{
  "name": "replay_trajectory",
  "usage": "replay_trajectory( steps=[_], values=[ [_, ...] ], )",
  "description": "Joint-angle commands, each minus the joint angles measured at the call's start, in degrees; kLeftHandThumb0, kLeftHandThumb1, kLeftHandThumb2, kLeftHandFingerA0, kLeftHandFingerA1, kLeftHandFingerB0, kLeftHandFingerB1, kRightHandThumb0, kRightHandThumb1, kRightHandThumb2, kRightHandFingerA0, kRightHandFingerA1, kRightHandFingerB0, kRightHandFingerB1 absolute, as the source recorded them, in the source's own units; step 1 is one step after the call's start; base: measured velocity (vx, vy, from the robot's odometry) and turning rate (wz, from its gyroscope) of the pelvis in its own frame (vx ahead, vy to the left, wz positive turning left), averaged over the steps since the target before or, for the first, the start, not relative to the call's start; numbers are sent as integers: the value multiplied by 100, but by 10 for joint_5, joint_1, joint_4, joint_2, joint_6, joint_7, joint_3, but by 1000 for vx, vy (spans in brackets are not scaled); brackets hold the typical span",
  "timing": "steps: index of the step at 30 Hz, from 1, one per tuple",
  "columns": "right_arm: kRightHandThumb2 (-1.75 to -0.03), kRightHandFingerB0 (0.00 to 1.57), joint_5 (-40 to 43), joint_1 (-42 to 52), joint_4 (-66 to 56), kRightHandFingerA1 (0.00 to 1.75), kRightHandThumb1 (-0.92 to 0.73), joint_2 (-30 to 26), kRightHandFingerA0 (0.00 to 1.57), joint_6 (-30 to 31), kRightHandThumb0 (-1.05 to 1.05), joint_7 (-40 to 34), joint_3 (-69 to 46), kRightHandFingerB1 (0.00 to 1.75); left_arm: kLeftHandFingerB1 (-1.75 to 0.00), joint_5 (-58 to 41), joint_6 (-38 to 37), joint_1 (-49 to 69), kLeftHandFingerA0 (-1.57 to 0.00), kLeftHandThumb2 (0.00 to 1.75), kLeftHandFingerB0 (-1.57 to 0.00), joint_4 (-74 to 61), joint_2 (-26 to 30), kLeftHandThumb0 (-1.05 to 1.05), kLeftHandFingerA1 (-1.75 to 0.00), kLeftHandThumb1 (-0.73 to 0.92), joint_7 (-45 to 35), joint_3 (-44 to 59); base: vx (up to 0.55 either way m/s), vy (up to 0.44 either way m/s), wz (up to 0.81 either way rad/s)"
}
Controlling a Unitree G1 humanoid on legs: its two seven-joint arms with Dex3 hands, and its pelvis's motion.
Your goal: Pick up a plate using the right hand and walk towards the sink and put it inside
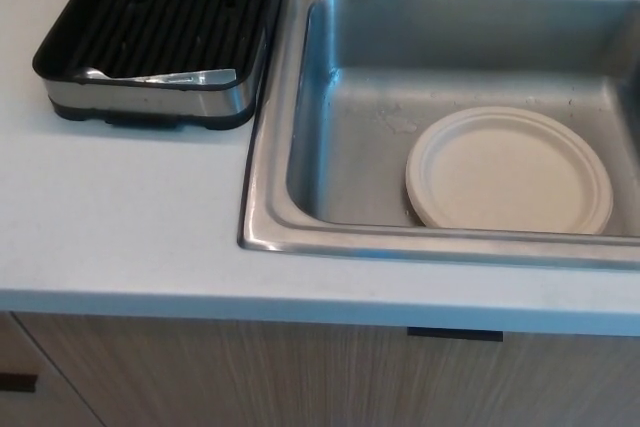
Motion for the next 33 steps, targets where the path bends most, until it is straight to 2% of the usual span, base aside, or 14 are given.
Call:
replay_trajectory(
  steps=[1,3,4,5,8,9,12,13,15,16,17,21,23,33],
  values=[
    [-64,50,338,154,-165,55,-78,-63,80,10,-56,288,-762,35,-124,0,-50,2,-136,126,-127,1,13,6,-130,51,7,4,0,0,0],
    [-63,56,335,223,-155,65,-75,-30,87,-13,-57,239,-828,37,-126,-3,-51,1,-136,127,-130,-3,8,6,-131,53,6,4,0,0,0],
    [-63,65,334,301,-130,97,-77,19,100,-45,-58,161,-866,41,-133,-3,-50,1,-126,175,-115,-3,8,22,-148,59,6,4,0,0,0],
    [-64,67,327,402,-91,112,-75,92,102,-84,-57,49,-908,42,-137,-3,-49,0,-119,175,-107,-2,9,20,-153,54,5,4,0,0,0],
    [-64,67,325,461,-71,112,-75,133,102,-95,-57,-15,-920,42,-137,-3,-49,0,-119,175,-107,-1,9,20,-153,54,4,5,0,0,0],
    [-62,70,361,505,-11,88,-71,195,105,-91,-55,-88,-918,47,-125,-3,-52,0,-131,173,-106,2,11,26,-147,82,3,5,0,0,0],
    [-62,68,456,561,146,97,-73,259,101,-172,-46,-170,-880,65,-131,-1,-51,2,-122,175,-114,6,11,29,-146,56,6,5,0,0,0],
    [-62,67,480,574,192,105,-74,287,97,-187,-47,-191,-863,70,-125,-4,-49,-2,-137,126,-130,9,13,8,-131,51,4,6,0,0,0],
    [-62,63,462,592,238,107,-75,309,97,-212,-45,-237,-847,72,-124,-3,-44,-6,-136,126,-127,10,13,8,-130,50,4,5,0,0,0],
    [-62,60,462,599,251,106,-76,322,94,-209,-46,-247,-839,76,-124,-5,-45,-7,-136,126,-128,12,14,8,-131,50,1,7,0,0,0],
    [-62,58,423,610,279,95,-75,365,84,-152,-46,-300,-817,70,-131,-4,-46,-5,-125,175,-114,6,13,25,-147,63,3,6,0,0,0],
    [-62,57,399,618,301,82,-74,408,81,-55,-48,-330,-795,58,-135,0,-46,-1,-121,175,-108,-3,11,24,-153,56,6,3,0,0,0],
    [-62,53,389,617,351,77,-72,438,75,-51,-43,-364,-773,51,-123,0,-43,-4,-125,169,-106,4,10,26,-142,82,5,2,0,0,0],
    [-93,22,373,601,499,124,-59,528,84,-40,-54,-450,-730,57,-138,0,-21,-9,-112,175,-107,3,10,25,-157,57,13,2,0,0,0]
  ],
)
